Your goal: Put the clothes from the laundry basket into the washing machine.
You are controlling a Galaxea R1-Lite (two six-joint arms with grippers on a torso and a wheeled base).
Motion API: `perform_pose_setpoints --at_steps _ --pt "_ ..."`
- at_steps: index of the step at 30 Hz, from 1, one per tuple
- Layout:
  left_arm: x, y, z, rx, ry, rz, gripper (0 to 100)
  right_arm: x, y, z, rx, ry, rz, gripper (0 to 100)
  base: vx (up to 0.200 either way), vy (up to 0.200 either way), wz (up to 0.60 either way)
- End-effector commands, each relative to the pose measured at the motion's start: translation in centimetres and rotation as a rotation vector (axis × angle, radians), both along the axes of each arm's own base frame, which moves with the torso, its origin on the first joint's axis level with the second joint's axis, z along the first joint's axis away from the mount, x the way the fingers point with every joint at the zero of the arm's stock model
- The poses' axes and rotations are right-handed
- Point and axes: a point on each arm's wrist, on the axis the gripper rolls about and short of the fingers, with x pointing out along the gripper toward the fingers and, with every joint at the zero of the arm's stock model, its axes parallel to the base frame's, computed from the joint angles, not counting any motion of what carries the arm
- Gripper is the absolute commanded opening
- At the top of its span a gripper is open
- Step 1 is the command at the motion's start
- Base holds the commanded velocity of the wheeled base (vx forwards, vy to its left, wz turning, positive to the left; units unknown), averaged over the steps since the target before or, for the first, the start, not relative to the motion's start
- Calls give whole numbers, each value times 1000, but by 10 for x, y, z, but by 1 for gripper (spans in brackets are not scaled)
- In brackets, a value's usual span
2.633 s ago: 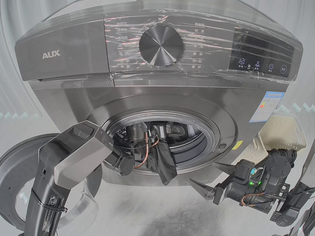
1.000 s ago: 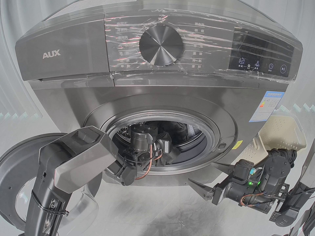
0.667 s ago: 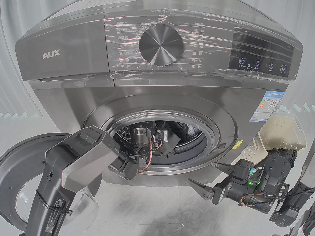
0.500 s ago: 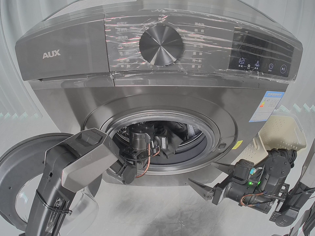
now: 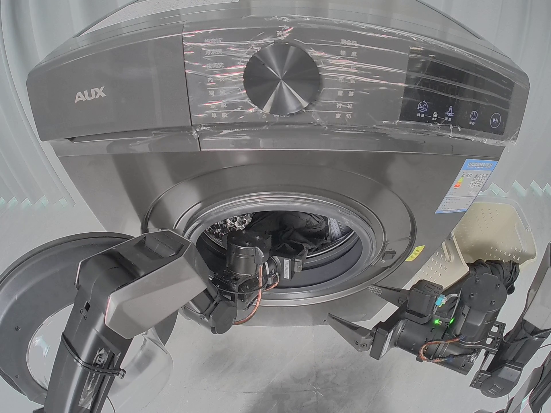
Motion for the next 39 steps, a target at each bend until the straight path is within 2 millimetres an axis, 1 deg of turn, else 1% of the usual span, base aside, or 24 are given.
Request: perform_pose_setpoints --at_steps 1,4,7,9,14,16,17,19,21,26,31,33,34,39 --pt "1 -1 -5 3 6 -1 100 0 0 -1 -3 2 0 100 0 0 0" --pt "4 -3 -6 -1 -2 2 100 0 1 -2 -5 5 2 100 0 0 0" --pt "12 -5 -10 -11 -23 14 100 1 1 -3 -9 9 0 100 0 0 0" --pt "14 -6 -11 -13 -26 16 100 1 1 -3 -8 8 0 100 0 0 0" --pt "21 -8 -22 -1 -33 19 100 1 1 -3 -7 9 0 100 0 0 0" --pt "24 -8 -24 -4 -37 21 100 1 1 -3 -7 9 0 100 0 0 0" --pt "24 -8 -23 -4 -40 21 0 1 1 -3 -7 9 0 100 0 0 0" --pt "25 -10 -22 -2 -46 20 0 1 1 -3 -7 9 0 100 0 0 0" --pt "28 -13 -16 -19 -70 20 0 1 1 -3 -8 10 0 100 0 0 0" --pt "49 -19 -3 -73 -166 95 0 1 1 -3 -8 10 0 100 0 0 0" --pt "67 -16 7 -119 -233 139 0 1 1 -3 -8 10 0 100 0 0 0" --pt "67 -17 7 -122 -239 141 0 1 1 -3 -7 9 0 100 0 0 0" --pt "74 -16 10 -140 -267 155 0 1 1 -3 -7 9 0 100 0 0 0" --pt "77 -18 13 -157 -291 160 0 1 1 -3 -7 9 0 100 0 0 0"
